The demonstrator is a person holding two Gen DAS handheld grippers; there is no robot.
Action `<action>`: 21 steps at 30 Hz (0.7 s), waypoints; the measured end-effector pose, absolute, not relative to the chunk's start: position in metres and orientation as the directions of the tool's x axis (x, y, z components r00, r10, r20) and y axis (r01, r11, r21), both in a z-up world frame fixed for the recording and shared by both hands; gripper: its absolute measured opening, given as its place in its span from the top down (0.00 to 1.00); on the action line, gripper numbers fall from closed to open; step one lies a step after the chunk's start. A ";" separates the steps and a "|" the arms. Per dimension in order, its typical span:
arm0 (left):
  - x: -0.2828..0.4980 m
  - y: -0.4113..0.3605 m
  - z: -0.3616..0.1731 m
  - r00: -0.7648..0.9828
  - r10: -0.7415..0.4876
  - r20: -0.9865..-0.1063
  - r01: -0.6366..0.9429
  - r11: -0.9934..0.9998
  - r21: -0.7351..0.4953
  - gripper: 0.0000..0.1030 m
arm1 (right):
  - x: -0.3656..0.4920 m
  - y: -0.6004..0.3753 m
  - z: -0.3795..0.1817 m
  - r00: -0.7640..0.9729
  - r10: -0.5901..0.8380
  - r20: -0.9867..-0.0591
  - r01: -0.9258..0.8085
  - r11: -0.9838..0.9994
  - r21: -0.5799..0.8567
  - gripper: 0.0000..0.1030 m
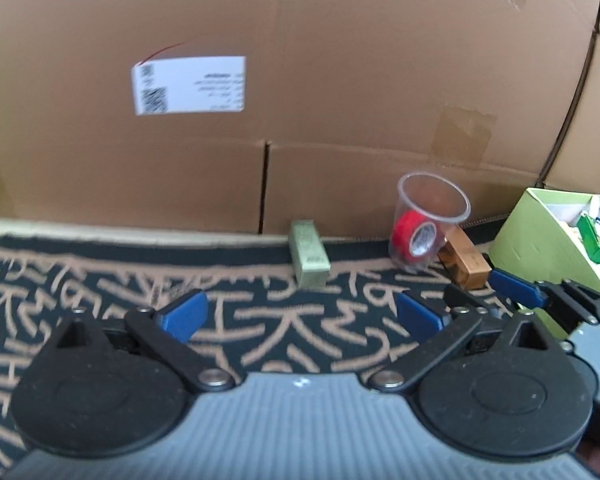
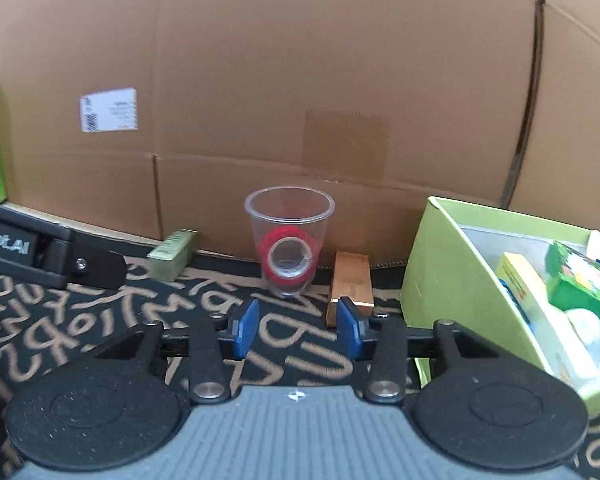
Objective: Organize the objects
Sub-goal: 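Grasp the copper box with right tool while left tool grasps the small green box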
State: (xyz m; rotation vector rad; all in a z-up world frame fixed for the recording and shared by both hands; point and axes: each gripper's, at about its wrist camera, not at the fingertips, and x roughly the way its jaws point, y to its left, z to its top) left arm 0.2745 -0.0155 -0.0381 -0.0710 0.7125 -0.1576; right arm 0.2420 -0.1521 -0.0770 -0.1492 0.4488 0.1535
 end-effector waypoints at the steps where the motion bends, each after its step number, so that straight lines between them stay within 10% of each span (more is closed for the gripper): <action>1: 0.279 -0.017 -0.039 0.746 -0.169 -0.644 0.128 0.986 -0.111 0.00 | 0.249 -0.150 -0.078 0.888 0.104 -0.448 -0.173 0.978 -0.116 0.54; 9: 0.300 -0.014 -0.050 0.738 -0.180 -0.651 0.139 0.984 -0.114 0.00 | 0.301 -0.134 -0.091 0.876 -0.090 -0.473 -0.032 0.969 -0.244 0.42; 13: 0.306 -0.007 -0.057 0.729 -0.185 -0.659 0.139 0.983 -0.122 0.07 | 0.323 -0.145 -0.094 0.832 -0.053 -0.552 -0.033 0.989 -0.144 0.60; 21: 0.311 0.000 -0.064 0.715 -0.182 -0.675 0.122 0.983 -0.136 0.17 | 0.284 -0.137 -0.091 0.821 0.129 -0.556 -0.195 0.979 -0.060 0.65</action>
